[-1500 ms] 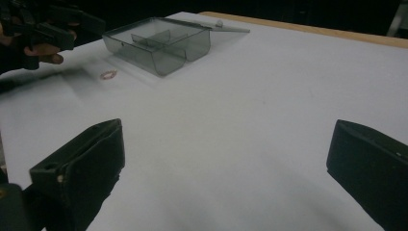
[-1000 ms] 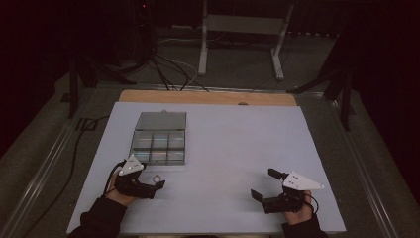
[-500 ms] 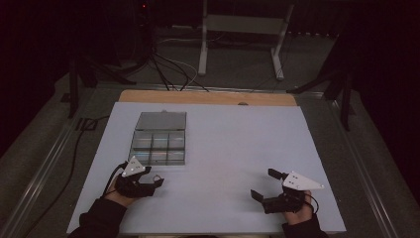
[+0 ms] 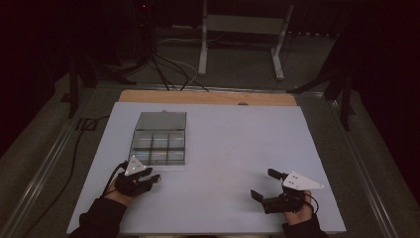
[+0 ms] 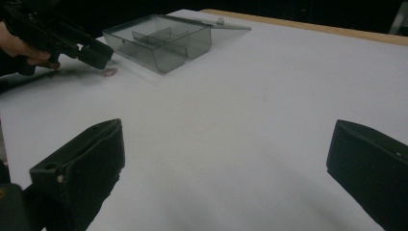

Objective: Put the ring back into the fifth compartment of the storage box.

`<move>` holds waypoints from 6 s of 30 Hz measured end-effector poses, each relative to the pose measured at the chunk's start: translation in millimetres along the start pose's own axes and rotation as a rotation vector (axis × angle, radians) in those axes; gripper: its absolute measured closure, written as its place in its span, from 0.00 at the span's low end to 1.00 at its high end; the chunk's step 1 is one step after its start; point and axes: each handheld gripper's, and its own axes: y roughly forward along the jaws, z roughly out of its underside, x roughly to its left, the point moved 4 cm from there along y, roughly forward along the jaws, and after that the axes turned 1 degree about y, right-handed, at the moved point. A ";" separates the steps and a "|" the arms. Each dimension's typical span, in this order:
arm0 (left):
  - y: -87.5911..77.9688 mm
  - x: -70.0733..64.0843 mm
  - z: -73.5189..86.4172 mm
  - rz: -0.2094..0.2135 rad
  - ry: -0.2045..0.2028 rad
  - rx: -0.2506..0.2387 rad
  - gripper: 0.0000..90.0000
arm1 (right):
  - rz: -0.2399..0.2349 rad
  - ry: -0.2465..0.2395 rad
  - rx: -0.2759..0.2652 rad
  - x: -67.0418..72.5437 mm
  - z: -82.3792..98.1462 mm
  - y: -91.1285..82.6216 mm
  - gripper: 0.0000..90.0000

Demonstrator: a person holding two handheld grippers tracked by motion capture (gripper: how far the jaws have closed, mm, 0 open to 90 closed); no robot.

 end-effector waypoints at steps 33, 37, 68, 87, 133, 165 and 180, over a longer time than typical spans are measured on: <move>9.5 0.3 -1.4 -0.017 -0.021 0.091 0.92 | -0.004 -0.002 0.011 0.4 0.9 1.3 0.00; 9.9 0.7 -1.8 -0.018 -0.025 0.096 0.95 | -0.003 -0.001 0.015 0.2 1.4 1.6 0.00; 5.2 -7.1 -7.8 -0.018 0.037 0.069 1.00 | -0.001 -0.004 0.008 0.0 0.9 0.5 0.00; -6.9 -8.6 -17.7 -0.021 0.044 0.019 1.00 | 0.002 0.004 0.014 -0.6 1.6 0.6 0.00; -20.8 15.9 -55.0 -0.052 0.015 -0.106 1.00 | 0.004 0.007 0.016 0.1 2.4 1.3 0.00; 4.5 39.7 -70.3 -0.057 -0.030 -0.097 0.99 | 0.003 0.008 0.015 0.2 2.7 0.8 0.00; 15.3 39.8 -66.2 -0.044 -0.081 -0.077 0.28 | 0.004 0.009 0.017 -0.2 2.8 0.3 0.00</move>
